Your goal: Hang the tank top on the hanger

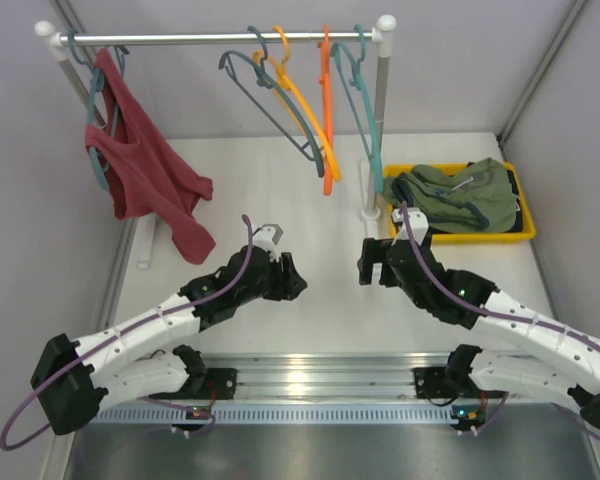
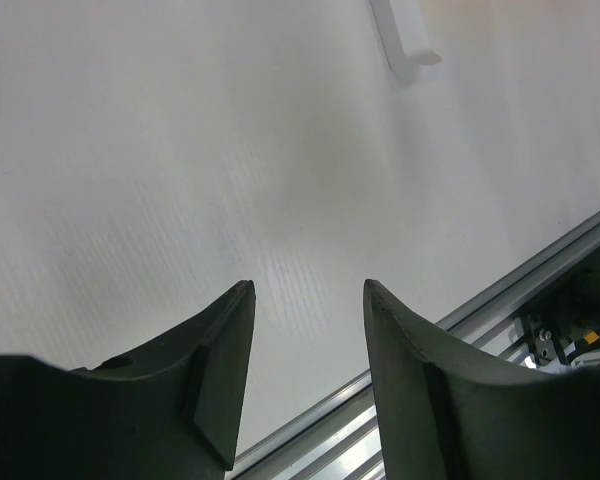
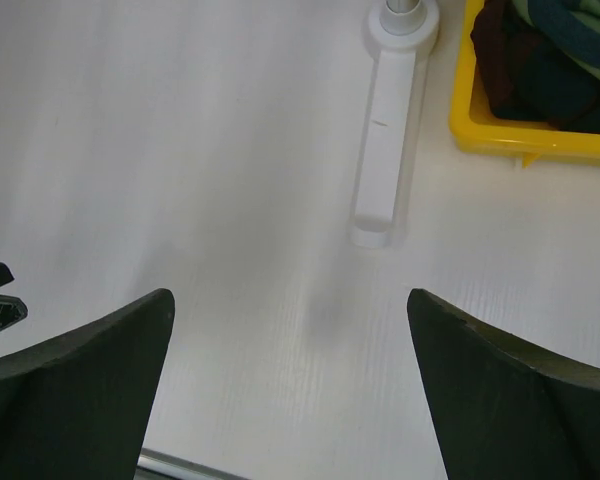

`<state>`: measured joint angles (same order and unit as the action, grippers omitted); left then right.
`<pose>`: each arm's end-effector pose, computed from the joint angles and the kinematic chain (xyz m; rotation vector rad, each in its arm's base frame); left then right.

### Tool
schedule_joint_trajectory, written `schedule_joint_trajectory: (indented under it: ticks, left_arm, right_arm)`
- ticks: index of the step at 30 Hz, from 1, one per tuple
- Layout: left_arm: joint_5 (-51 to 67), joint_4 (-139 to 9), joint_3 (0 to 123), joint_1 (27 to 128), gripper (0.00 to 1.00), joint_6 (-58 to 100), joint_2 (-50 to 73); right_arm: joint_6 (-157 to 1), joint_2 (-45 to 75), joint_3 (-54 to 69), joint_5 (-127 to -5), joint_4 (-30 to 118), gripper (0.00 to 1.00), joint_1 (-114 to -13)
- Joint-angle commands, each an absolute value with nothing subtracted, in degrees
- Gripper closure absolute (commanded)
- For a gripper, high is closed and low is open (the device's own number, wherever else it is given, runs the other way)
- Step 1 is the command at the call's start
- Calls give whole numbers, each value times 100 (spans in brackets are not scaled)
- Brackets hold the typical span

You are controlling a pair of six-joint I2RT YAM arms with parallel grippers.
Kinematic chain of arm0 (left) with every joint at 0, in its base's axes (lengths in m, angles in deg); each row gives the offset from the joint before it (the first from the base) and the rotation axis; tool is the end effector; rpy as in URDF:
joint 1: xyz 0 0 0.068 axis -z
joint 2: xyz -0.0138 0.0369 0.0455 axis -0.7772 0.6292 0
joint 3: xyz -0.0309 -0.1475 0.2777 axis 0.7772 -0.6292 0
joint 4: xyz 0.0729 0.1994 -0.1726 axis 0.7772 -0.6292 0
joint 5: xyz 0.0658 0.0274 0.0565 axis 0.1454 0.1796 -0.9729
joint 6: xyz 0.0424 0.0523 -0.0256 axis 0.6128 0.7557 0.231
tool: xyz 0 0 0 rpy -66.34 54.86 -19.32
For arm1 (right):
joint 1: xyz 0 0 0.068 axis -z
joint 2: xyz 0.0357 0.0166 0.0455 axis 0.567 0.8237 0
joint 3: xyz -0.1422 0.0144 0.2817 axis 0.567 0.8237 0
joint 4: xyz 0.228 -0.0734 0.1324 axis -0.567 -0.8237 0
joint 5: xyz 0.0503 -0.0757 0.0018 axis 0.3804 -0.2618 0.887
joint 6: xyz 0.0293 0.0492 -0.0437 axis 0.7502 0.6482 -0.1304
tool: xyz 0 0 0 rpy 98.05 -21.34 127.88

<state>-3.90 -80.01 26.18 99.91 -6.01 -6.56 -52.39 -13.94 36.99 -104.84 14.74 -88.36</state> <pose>0.1530 -0.1693 0.2630 0.1590 2.2695 -0.7843 0.1399 0.1391 0.3157 -0.0908 2.1075 0.3059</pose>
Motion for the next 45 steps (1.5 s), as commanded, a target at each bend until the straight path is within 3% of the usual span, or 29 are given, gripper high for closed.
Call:
schedule_joint_trajectory:
  ticks: [1,15,21,27,31,45]
  left_arm:
    - [-330,-7653,2847,10014,47,-506,-657]
    - [-250,-7871,2917,10014,47,-462,-754]
    - [-198,-7977,3049,10014,47,-313,-763]
    - [-101,-8030,3110,10014,47,-225,-658]
    - [-48,-8092,3207,10014,47,-172,-587]
    - [259,-8232,3295,10014,48,-128,-499]
  right_arm:
    - [-5256,-1495,3722,-10410,1655,0,-8789]
    - [-5063,-1180,3573,-9681,1277,0,-8219]
    - [-5019,-1021,3389,-8863,996,0,-7165]
    - [-5274,-467,2625,-7949,1083,0,-5276]
    - [-5449,358,1782,-8256,1188,0,-4537]
    - [-6328,3407,-373,-8713,1557,13,-4465]
